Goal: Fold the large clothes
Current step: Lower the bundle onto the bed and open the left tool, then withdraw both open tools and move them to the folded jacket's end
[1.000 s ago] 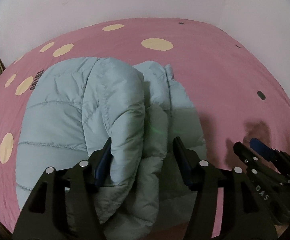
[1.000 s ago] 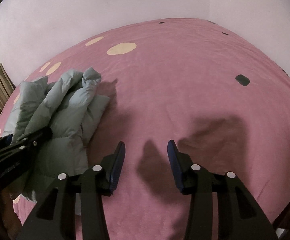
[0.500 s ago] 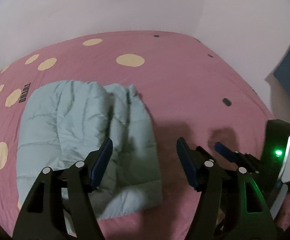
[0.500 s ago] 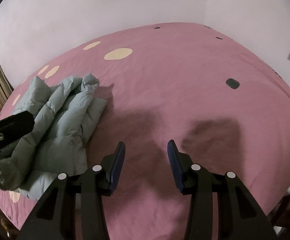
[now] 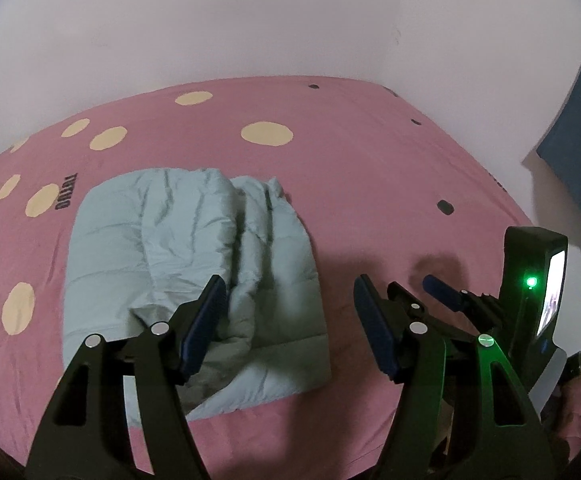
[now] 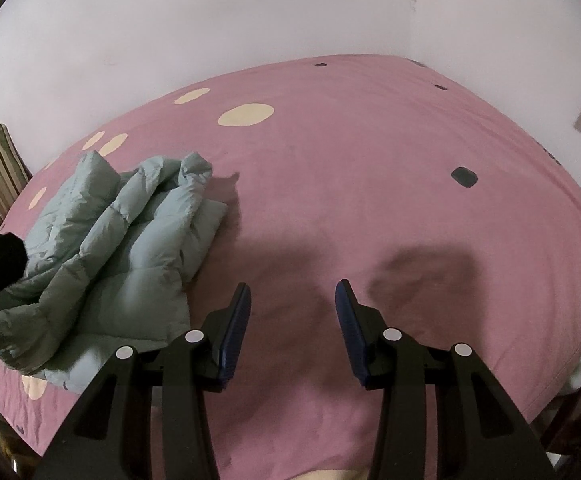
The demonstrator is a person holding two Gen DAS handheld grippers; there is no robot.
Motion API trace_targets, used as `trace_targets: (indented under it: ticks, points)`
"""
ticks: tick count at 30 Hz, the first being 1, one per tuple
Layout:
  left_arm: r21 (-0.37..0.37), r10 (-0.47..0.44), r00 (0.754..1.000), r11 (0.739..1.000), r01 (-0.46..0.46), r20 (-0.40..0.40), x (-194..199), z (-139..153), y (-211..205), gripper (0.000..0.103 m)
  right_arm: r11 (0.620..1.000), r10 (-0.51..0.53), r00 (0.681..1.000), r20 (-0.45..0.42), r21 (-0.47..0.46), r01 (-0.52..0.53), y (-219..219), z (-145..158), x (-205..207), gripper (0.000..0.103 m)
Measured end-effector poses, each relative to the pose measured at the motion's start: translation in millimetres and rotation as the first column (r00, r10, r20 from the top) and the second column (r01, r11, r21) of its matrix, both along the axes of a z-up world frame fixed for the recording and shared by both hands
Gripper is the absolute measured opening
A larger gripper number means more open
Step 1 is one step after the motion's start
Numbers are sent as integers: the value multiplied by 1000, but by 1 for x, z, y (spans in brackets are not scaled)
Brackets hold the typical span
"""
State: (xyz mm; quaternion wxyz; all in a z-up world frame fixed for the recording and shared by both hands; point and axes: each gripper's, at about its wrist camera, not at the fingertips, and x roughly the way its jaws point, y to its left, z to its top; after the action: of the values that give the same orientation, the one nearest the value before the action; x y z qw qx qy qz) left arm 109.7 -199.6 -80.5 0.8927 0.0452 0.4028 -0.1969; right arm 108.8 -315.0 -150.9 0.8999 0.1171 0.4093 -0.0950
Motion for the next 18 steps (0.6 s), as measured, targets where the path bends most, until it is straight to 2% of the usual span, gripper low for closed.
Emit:
trace_targets:
  ticks: [9,14,18]
  points:
    - [-1,74,994,997,-75,84,-9,29,46,67,1000,27,1000,12,-6,-27,16,9,1,45]
    - [13,171,980,985,-174,103,2,29,87,67,998,55,998,14,0,-55,30,12,4,45]
    - [46,261,958,962,-268,118,17,18,125,68,996,84,996,12,-10,-84,44,15,10,45]
